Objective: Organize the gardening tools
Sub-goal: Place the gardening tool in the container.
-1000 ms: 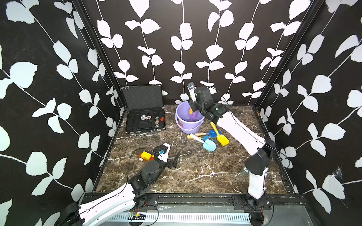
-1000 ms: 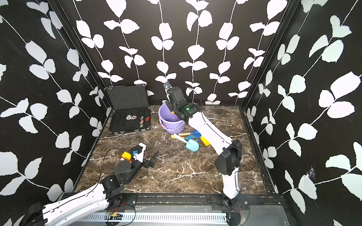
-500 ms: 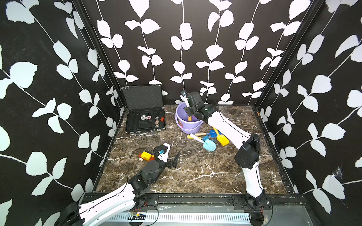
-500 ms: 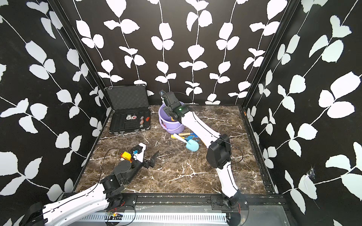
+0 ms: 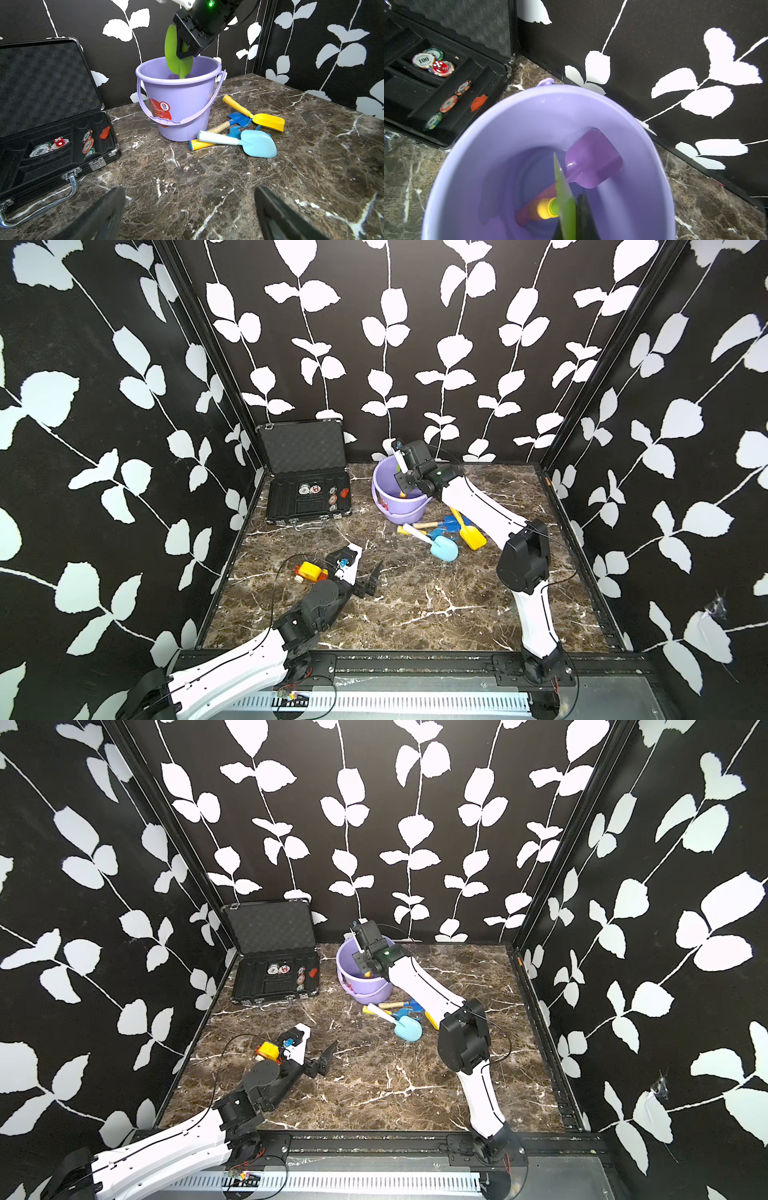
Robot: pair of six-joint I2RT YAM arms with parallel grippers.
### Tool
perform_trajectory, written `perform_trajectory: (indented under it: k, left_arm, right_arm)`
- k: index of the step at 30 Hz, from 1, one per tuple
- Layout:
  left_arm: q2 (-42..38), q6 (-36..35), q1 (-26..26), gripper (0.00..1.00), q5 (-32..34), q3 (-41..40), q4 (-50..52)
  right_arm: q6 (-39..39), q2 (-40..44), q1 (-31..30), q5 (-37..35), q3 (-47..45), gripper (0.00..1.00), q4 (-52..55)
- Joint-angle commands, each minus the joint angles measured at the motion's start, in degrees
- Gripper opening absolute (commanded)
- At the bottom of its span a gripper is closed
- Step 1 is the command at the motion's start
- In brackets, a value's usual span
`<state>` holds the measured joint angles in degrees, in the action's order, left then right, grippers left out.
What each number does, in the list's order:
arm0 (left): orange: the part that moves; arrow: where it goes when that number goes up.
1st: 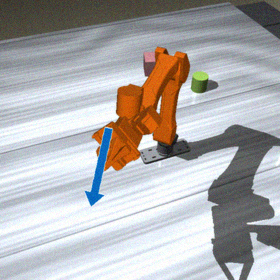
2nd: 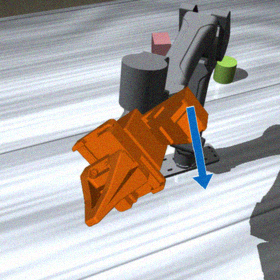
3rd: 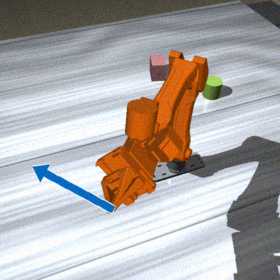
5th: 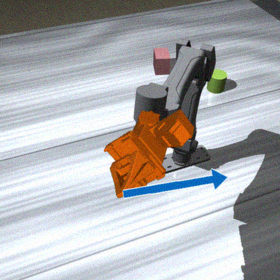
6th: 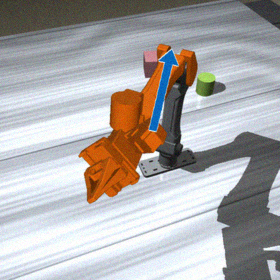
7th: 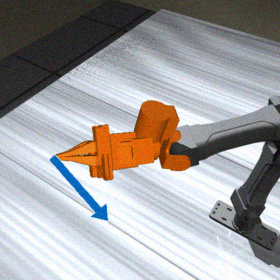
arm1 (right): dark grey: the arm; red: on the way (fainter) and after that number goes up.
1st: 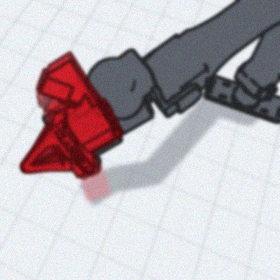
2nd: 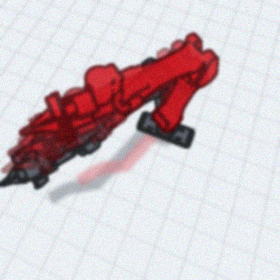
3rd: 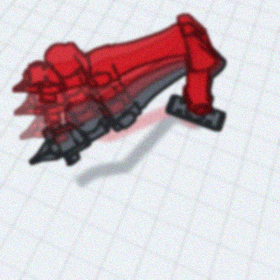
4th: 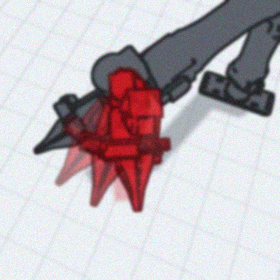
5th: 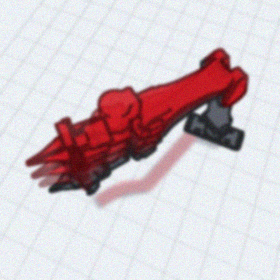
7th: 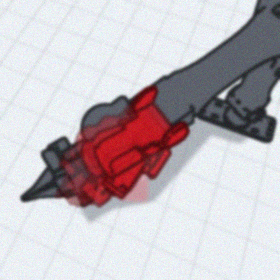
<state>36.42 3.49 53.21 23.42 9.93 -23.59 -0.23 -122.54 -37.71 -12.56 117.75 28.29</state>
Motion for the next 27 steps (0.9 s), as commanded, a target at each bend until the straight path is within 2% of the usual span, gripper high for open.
perform_trajectory:
  k: [1, 6, 18, 22, 27]
  left_arm:
    - [0.1, 0.6, 0.1, 0.99, 0.5, 0.9, -0.5]
    - [0.5, 1.2, 0.1, 0.99, 1.1, 0.9, -0.2]
    - [0.0, 1.6, 0.1, 0.99, 0.8, 0.9, 0.5]
    - [0.4, 1.5, 0.1, 0.99, 0.8, 0.9, 0.2]
    - [1.0, 1.6, 0.1, 0.99, 0.7, 1.4, -0.1]
  right_arm:
    - [1.3, -0.1, 0.4, 0.9, -1.7, 0.05, -1.9]
    - [1.9, 0.5, 0.4, 1.5, -3.0, 0.23, -2.4]
    - [3.2, 6.1, 0.4, 0.9, -2.9, 0.45, 0.2]
    - [5.4, 11.2, 0.4, 2.3, -6.7, 0.53, -0.5]
    - [9.5, 19.5, 0.3, 3.8, -15.6, 0.61, -3.4]
